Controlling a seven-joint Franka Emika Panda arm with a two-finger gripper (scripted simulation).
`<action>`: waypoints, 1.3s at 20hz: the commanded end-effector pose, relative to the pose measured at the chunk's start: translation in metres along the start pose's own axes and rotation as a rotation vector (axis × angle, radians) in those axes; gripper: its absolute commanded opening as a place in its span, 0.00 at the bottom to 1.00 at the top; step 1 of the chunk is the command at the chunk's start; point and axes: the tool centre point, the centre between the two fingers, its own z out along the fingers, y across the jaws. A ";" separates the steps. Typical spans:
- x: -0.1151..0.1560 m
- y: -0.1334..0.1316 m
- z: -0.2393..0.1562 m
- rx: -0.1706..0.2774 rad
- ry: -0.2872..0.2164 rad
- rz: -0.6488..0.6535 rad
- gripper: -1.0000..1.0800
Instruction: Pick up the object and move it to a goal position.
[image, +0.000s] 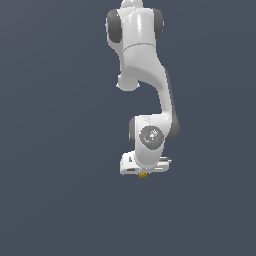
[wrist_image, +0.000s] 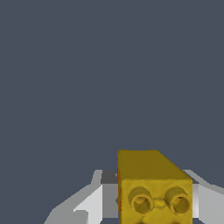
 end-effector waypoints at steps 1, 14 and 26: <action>0.000 0.000 0.000 0.000 0.001 0.000 0.00; -0.012 0.023 -0.019 0.000 0.000 0.000 0.00; -0.057 0.115 -0.094 0.000 0.000 0.000 0.00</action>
